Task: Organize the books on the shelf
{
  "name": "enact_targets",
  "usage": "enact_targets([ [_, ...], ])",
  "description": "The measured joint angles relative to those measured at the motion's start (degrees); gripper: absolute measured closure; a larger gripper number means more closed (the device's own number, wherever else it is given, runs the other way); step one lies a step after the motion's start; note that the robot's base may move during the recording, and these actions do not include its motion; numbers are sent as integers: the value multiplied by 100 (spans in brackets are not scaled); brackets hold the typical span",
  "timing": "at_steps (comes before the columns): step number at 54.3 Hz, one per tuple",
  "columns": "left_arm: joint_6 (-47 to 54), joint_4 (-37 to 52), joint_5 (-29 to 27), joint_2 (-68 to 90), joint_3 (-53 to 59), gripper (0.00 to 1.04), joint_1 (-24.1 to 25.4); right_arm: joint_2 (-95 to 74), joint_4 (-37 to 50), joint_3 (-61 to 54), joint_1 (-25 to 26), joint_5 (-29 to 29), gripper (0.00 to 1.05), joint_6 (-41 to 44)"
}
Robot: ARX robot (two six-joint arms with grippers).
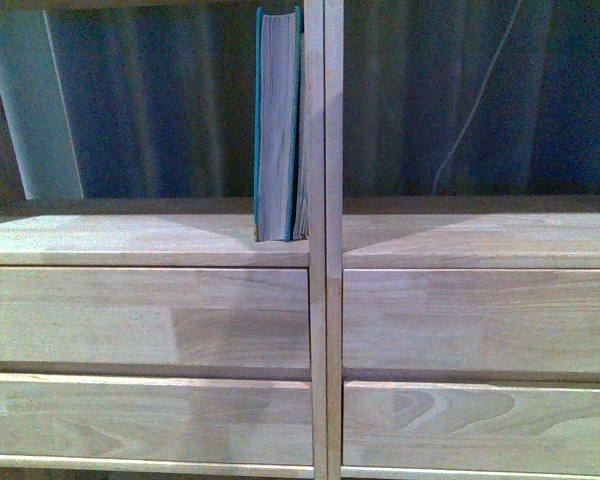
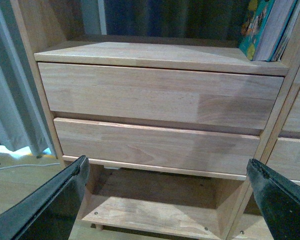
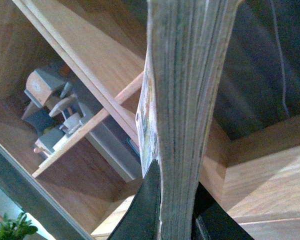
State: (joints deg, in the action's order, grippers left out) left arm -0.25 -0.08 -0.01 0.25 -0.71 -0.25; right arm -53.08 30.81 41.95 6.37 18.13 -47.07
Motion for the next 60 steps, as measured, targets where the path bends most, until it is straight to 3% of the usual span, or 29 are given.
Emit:
enact_targets([
  [7, -22, -2, 55, 7, 0, 7, 11, -35, 61, -20, -245, -122, 97, 42],
  [14, -918, 579, 3018, 1143, -216, 7, 898, -57, 66, 31, -382, -164, 97, 76],
  [19, -1276, 1154, 4304, 2031, -448, 7, 1001, -66, 59, 83, -446, -201, 97, 131],
  [43, -2391, 2804, 5827, 3810, -1639, 7, 1733, -66, -131, 219, -638, -400, 97, 442],
  [60, -4275, 4697, 6363, 5180, -3021, 7, 1749, -101, -146, 535, -914, -516, 97, 623],
])
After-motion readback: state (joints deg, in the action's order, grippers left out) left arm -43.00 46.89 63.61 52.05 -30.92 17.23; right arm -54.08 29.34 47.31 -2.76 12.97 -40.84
